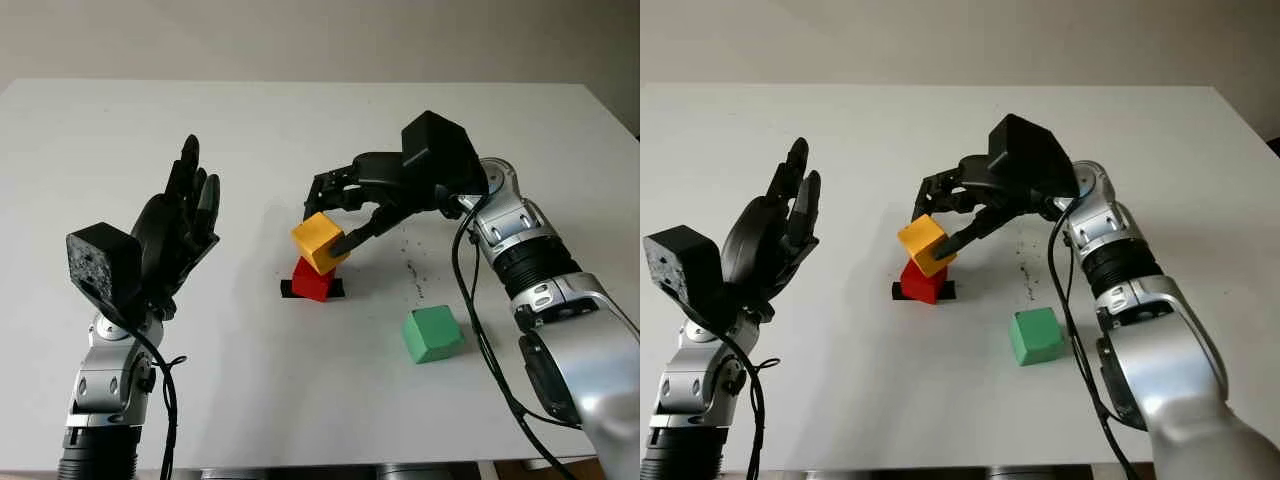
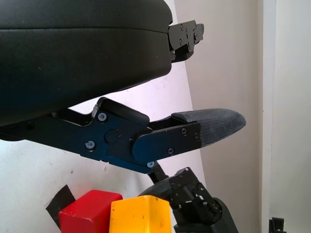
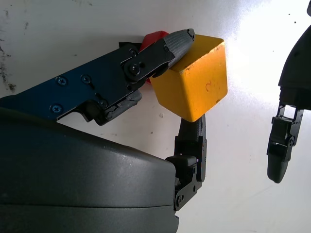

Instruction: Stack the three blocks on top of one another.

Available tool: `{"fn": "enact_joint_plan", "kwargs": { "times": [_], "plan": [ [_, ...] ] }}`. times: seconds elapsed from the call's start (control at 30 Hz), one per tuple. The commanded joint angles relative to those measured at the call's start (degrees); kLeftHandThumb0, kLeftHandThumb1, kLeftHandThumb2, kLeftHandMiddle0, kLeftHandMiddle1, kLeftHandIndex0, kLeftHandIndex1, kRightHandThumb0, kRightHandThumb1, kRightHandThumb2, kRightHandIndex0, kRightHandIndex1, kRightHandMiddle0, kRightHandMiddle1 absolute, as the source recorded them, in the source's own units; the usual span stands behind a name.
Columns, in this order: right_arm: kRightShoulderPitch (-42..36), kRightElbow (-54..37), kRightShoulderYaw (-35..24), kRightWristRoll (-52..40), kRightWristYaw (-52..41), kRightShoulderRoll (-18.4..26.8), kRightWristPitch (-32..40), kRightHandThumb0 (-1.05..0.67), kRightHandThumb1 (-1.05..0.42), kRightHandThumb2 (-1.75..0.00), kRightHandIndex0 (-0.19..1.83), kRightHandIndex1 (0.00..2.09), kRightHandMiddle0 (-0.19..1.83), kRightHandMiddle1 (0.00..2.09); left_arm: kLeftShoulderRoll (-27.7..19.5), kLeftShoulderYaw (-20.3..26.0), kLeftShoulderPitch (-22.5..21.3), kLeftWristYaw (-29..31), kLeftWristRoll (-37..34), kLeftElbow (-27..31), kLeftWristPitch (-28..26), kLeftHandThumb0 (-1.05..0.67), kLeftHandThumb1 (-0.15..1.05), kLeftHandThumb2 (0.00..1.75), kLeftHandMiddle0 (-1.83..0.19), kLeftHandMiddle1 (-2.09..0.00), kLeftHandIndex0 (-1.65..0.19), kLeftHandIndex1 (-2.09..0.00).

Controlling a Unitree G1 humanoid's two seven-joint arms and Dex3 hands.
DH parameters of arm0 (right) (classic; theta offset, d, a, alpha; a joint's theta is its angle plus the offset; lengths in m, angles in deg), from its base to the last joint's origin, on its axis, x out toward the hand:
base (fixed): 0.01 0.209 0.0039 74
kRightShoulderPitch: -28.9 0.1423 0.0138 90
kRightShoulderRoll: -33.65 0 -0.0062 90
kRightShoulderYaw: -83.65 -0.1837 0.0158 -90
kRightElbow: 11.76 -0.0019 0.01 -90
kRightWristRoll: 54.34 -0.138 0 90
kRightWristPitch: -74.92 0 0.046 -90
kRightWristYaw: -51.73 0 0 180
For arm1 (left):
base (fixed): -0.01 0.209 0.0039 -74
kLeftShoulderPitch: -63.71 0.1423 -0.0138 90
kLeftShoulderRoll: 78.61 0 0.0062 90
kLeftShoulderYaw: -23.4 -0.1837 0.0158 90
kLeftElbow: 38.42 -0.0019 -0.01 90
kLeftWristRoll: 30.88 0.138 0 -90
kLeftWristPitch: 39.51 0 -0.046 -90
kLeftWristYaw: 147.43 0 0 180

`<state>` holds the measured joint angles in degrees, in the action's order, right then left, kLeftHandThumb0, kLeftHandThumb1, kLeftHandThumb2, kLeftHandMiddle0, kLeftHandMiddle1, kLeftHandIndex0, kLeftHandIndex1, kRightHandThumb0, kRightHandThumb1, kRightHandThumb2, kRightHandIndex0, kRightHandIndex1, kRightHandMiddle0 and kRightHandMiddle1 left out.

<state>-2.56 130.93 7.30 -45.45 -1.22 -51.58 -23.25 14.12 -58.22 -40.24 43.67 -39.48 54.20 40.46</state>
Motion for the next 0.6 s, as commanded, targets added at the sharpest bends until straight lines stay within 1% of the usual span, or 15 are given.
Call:
{"fn": "enact_joint_plan", "kwargs": {
  "times": [0.0,0.33,0.57],
  "plan": [
    [1.90,0.30,-0.16,-0.03,-0.36,-0.21,-0.56,-0.58,-0.94,-0.05,0.21,0.04,0.42,1.50,-0.62,0.29,-0.01,-0.09,0.12,1.15,-0.25,-0.76,1.05,0.65,0.19,0.00,0.19,-0.03],
    [1.37,0.07,0.28,0.85,-0.25,-0.26,-2.50,-0.56,-0.95,-0.05,0.21,0.05,0.40,1.51,-0.46,0.35,0.06,-0.09,0.03,1.21,-0.29,-0.76,1.05,0.65,0.19,0.00,0.19,-0.03],
    [1.29,-0.46,1.27,3.47,0.71,0.54,-4.80,-0.56,-0.94,-0.05,0.20,0.04,0.41,1.53,-0.55,0.38,0.11,0.08,-0.04,1.27,-0.49,-0.75,1.05,0.66,0.19,0.00,0.19,-0.03]
  ]
}}
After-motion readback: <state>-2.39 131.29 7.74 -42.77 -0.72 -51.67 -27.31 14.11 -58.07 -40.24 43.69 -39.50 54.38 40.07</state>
